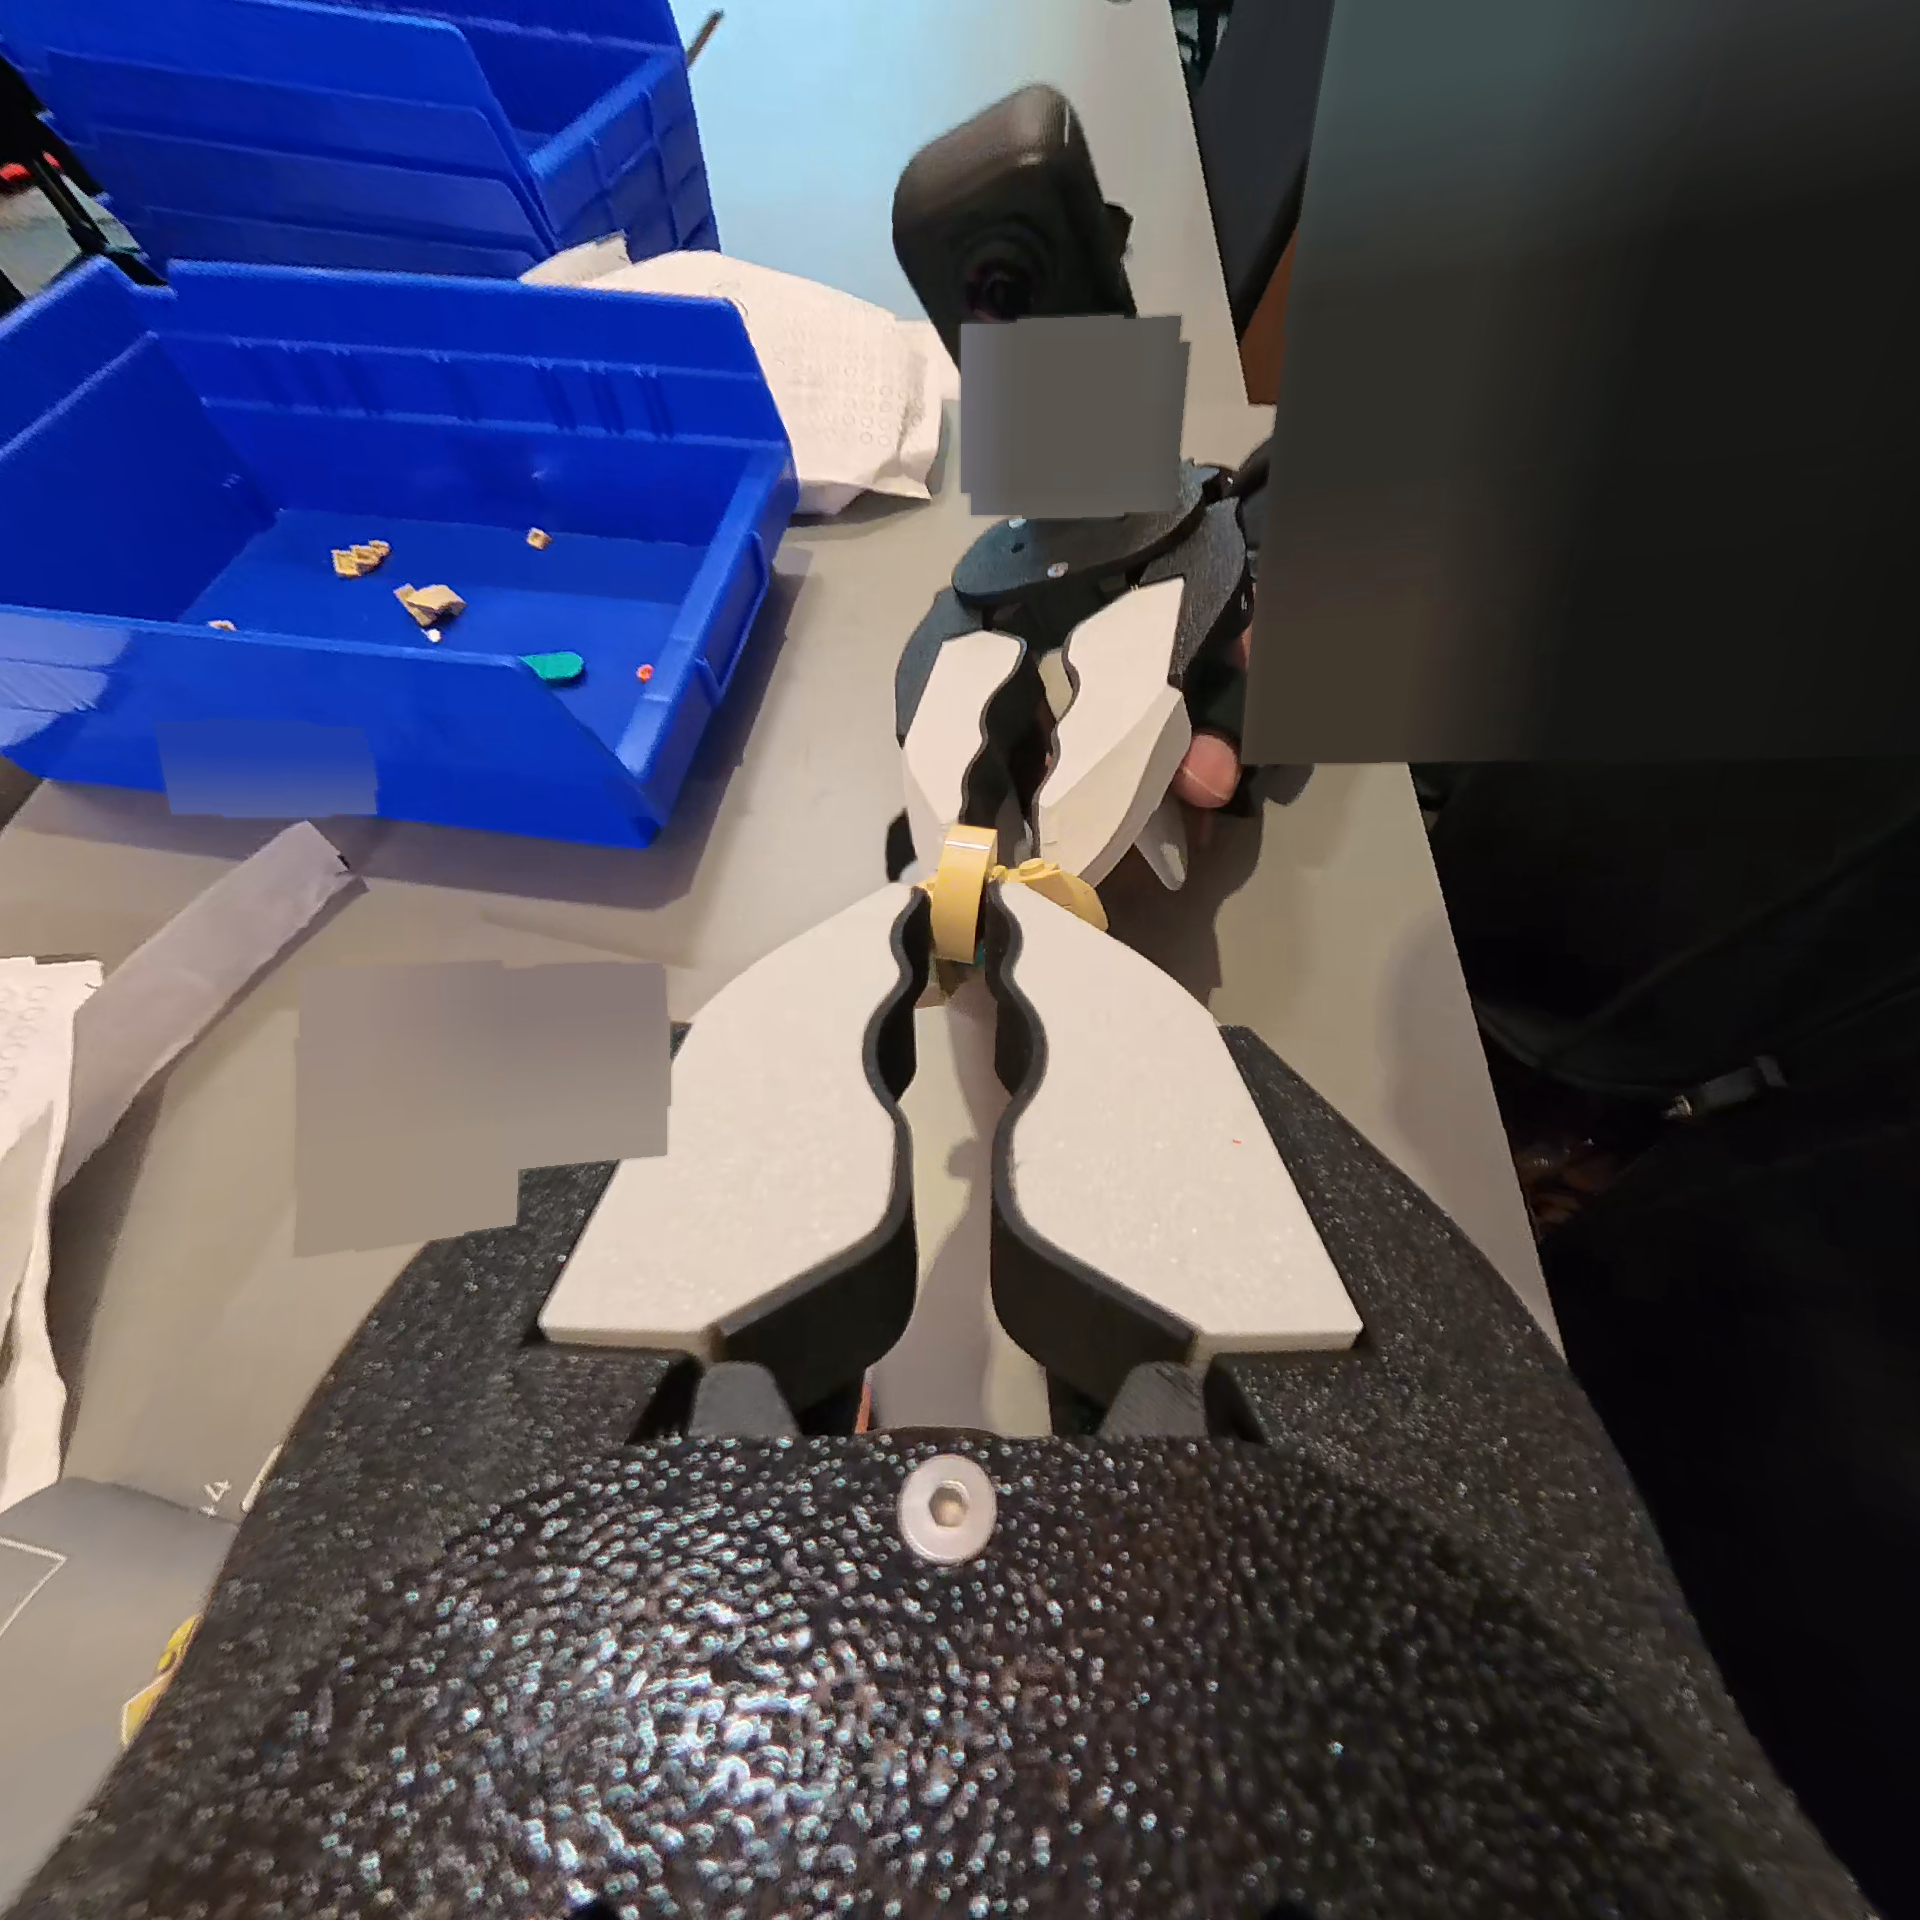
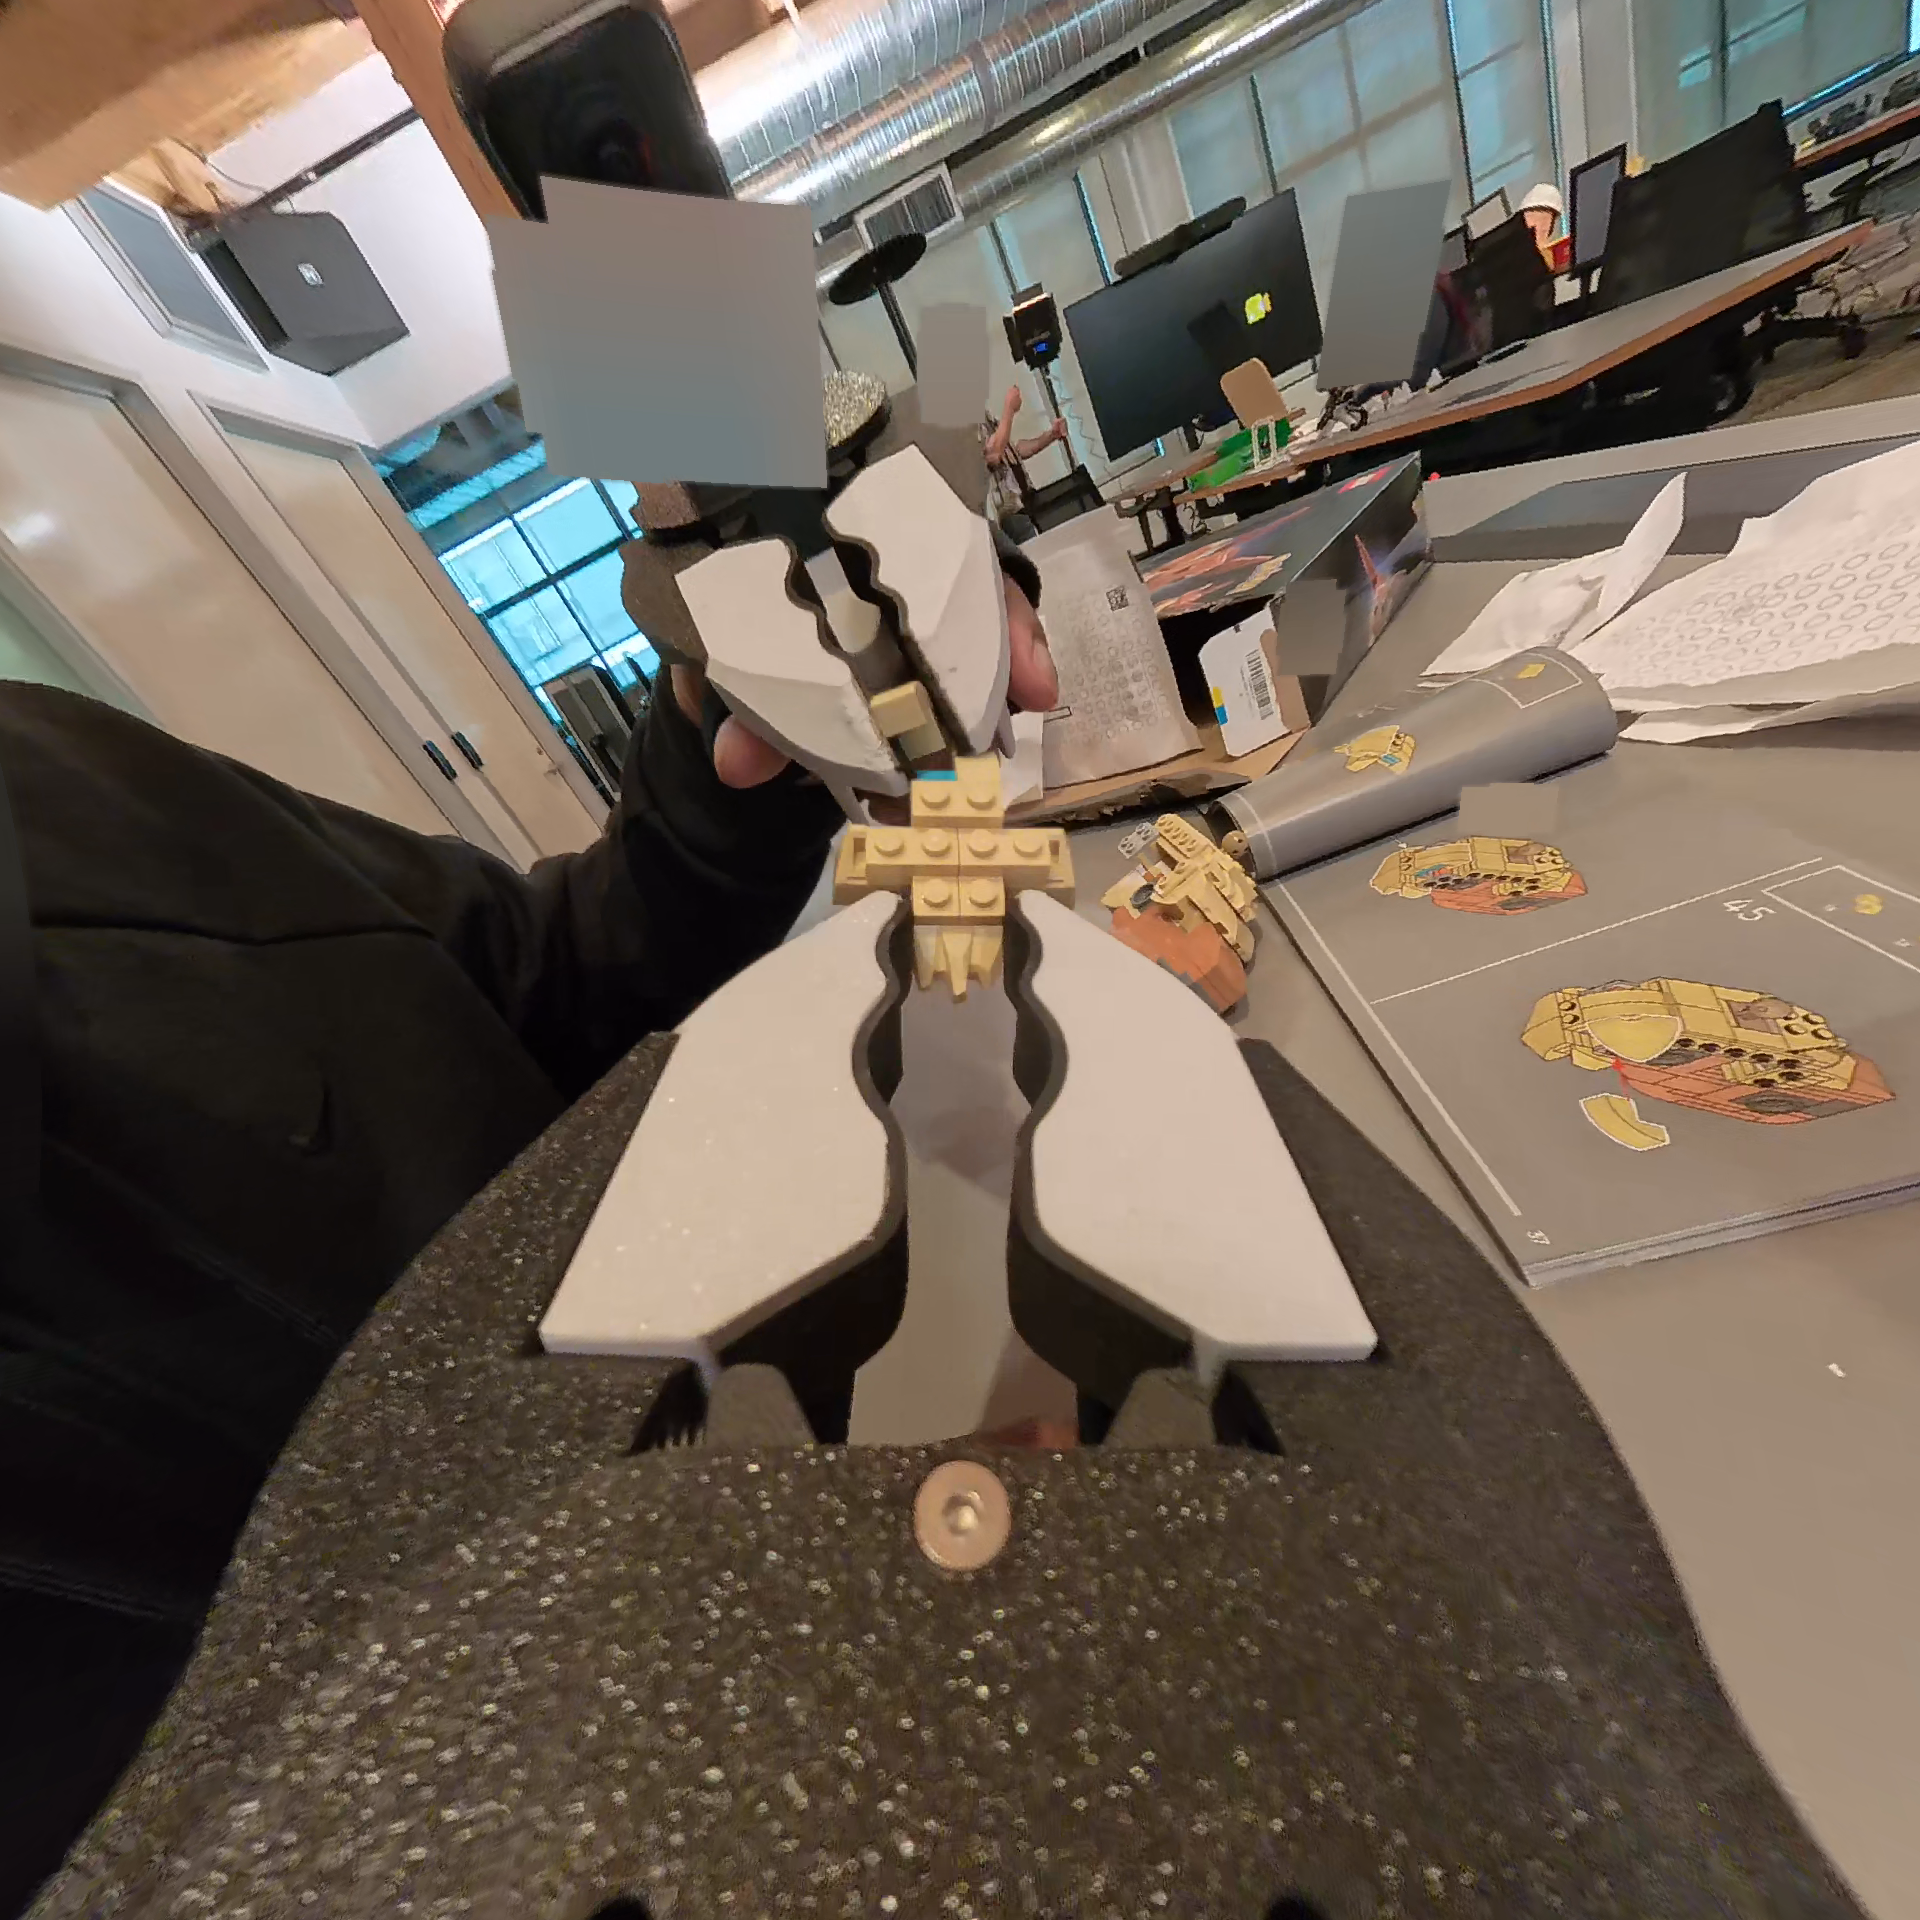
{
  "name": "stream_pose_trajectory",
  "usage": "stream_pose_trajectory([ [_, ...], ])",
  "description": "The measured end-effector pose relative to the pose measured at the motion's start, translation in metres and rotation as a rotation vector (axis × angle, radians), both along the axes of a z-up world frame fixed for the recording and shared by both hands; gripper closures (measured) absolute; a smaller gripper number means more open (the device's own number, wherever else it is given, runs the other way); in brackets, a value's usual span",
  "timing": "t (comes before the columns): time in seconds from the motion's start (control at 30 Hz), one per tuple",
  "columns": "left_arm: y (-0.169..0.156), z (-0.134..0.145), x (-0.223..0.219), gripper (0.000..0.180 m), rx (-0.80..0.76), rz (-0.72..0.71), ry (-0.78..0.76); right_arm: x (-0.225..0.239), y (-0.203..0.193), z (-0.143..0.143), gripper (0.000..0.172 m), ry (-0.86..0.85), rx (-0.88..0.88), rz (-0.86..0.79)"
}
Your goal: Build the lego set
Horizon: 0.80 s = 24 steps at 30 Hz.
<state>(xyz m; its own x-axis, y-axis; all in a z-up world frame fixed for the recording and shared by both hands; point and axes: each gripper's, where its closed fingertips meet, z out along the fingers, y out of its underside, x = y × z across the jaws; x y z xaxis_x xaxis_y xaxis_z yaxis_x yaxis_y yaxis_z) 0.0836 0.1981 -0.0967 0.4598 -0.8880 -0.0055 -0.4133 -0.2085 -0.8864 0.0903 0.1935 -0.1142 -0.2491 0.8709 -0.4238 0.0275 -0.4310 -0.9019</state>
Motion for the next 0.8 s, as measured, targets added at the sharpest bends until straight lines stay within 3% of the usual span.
stream_pose_trajectory([
  [0.8,0.0055,0.0021,0.0034,0.171,0.109,-0.003,-0.072,0.0031,0.0045,0.0039,0.156,0.031,-0.030,-0.001],
])
